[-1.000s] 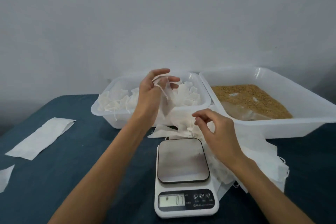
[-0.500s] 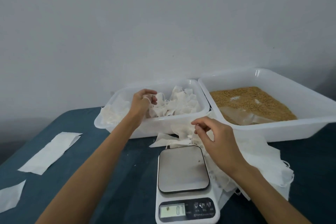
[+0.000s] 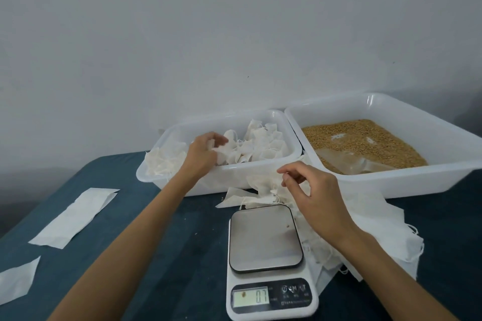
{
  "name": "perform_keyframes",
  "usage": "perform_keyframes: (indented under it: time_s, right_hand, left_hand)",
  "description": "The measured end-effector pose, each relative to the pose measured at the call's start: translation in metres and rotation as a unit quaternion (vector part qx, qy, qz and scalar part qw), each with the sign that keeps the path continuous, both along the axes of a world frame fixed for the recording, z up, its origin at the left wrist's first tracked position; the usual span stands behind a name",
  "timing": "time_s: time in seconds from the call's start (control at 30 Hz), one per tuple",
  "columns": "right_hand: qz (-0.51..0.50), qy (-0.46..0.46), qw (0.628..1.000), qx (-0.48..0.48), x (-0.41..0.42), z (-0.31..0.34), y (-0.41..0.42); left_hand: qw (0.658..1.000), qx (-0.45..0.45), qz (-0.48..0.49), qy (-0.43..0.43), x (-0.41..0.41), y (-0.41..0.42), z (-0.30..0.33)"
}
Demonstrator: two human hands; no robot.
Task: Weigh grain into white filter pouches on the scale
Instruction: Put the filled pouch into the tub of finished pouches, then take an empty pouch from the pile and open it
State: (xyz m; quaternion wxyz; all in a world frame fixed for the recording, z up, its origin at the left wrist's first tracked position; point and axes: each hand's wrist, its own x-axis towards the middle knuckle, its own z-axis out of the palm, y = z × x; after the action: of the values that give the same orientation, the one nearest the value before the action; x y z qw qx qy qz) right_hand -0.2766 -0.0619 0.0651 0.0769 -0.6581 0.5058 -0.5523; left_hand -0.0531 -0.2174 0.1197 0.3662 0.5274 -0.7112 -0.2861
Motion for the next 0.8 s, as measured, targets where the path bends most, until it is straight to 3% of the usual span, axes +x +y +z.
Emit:
perform_keyframes:
  time_s: [0.1,0.23,0.43,0.6,0.7,0.8]
  right_hand:
    - [-0.002,-0.003,1.0,-0.007,-0.001,0.001,0.0]
    - [0.002,-0.017,1.0,-0.006,-0.002,0.002,0.0]
    - [0.008,-0.014,1.0,0.007,0.001,0.001,0.001]
    - [0.013,-0.014,1.0,0.016,0.001,0.001,0.001]
    - [0.018,-0.014,0.999,0.025,0.002,0.0,0.001]
    - [0.032,-0.033,0.998,0.033,0.003,0.0,0.001]
  left_hand:
    - [0.992,-0.122,0.022,0.04,0.004,0.032,0.0]
    - [0.958,-0.285,-0.009,-0.026,0.012,0.076,-0.028]
    - [0.965,-0.133,-0.067,-0.218,0.026,0.068,-0.08]
    - [0.961,-0.12,-0.054,-0.241,0.024,0.06,-0.085]
    - [0.966,-0.168,-0.013,-0.194,0.023,0.068,-0.08]
    - [0.984,-0.169,0.024,-0.058,0.019,0.083,-0.067]
